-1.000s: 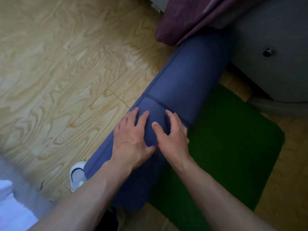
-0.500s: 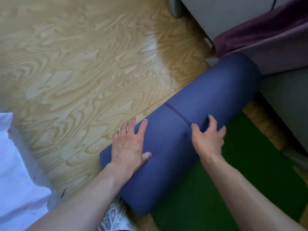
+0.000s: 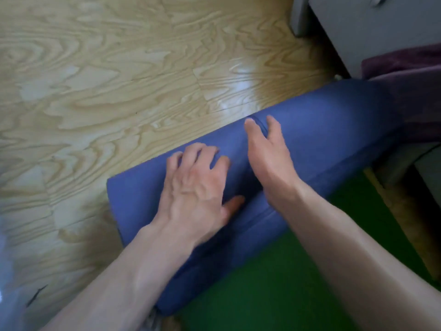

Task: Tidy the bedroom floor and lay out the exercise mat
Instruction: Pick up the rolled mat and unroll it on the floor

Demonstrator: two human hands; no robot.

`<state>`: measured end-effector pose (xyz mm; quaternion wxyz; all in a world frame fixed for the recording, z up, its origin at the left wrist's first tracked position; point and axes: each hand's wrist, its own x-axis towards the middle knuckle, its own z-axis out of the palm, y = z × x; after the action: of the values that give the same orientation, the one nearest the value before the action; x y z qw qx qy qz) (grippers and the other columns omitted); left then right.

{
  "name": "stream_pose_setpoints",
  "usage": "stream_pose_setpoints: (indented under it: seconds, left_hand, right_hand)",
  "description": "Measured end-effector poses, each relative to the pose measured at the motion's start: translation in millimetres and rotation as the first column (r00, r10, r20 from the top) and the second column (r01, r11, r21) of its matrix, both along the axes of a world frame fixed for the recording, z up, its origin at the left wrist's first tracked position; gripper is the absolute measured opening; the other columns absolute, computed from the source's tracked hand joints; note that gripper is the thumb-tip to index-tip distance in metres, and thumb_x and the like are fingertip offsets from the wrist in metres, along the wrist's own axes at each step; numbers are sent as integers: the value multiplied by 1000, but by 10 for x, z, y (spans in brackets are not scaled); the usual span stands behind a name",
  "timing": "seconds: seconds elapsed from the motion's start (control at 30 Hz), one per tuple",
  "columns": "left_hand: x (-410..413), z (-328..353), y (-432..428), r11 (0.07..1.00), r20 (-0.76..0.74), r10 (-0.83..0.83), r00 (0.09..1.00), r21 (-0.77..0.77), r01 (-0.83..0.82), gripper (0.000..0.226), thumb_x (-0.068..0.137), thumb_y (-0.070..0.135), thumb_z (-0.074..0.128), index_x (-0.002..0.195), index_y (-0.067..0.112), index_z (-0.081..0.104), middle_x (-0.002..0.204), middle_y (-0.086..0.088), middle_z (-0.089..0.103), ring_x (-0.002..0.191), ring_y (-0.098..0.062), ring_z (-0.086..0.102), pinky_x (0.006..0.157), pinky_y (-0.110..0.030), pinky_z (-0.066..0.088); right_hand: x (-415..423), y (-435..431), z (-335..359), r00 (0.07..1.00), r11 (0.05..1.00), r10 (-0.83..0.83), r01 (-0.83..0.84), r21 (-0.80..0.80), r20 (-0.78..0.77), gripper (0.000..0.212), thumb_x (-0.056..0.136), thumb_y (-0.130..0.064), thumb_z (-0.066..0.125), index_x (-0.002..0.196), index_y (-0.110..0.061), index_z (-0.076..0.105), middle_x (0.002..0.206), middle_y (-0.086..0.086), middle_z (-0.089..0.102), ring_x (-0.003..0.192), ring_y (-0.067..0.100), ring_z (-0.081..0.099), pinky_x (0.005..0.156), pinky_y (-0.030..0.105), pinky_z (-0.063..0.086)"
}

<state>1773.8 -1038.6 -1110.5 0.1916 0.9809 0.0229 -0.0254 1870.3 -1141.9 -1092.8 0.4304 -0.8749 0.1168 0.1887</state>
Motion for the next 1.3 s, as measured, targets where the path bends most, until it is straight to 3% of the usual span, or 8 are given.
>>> stream_pose_setpoints:
  seconds: [0.13,0.23,0.43,0.6,0.83,0.97,1.07,1.3]
  left_hand:
    - [146,-41,178,998,-197,44,979,58,-33,112,58,92,34,148,25,33,163,-10,25,150,-32,23,118,-54,22]
    - [278,61,386,997,-200,61,978,51,-52,124,52,96,43,153,30,18,165,-5,17,152,-30,15,121,-54,16]
    - [609,-21,837,975,-43,194,980,115,-188,101,60,83,61,141,26,41,148,-2,47,136,-29,41,106,-48,34]
    - [851,-40,1138,944,49,279,959,168,-284,75,77,74,55,131,22,51,131,-2,57,124,-29,49,97,-44,38]
    - [972,231,1342,959,246,266,932,27,-281,43,85,48,64,114,16,67,128,-7,63,123,-31,54,92,-47,42]
    - [867,247,1301,975,138,213,967,36,-219,64,77,62,62,124,18,58,137,-9,55,127,-32,48,103,-50,39]
    - [851,65,1457,984,-36,149,988,100,-145,96,78,63,66,151,21,22,164,-11,16,150,-34,15,121,-55,12]
    - [1206,36,2025,961,16,250,968,122,-250,88,82,59,67,153,24,27,163,-9,28,150,-33,24,121,-53,17]
  right_hand:
    - [254,498,0,973,979,198,-203,29,116,74,95,-66,33,158,-29,21,168,-2,25,152,16,28,124,55,15]
    - [437,735,115,944,952,296,-305,40,144,68,102,-58,32,159,-24,21,168,-3,23,154,13,22,126,52,12]
    - [583,633,113,742,774,630,-575,-263,229,59,103,-49,38,155,-23,34,165,3,29,155,19,19,127,50,7]
    - [505,241,74,699,563,714,-597,-571,-27,94,81,-63,67,156,-45,14,171,5,-10,158,28,-11,125,55,9]
    - [868,807,40,751,678,647,-484,-553,135,98,76,-67,68,156,-38,21,170,12,8,157,32,7,122,56,23]
    - [1303,1235,105,741,726,639,-491,-481,208,78,89,-56,62,153,-20,37,161,15,35,152,28,27,124,44,21]
    - [1543,1423,214,775,794,594,-519,-318,218,71,93,-47,62,153,-18,39,160,8,40,151,20,30,124,38,23]
    - [1523,1388,181,752,722,639,-514,-464,162,98,71,-57,80,154,-36,33,169,10,14,158,28,4,126,49,14]
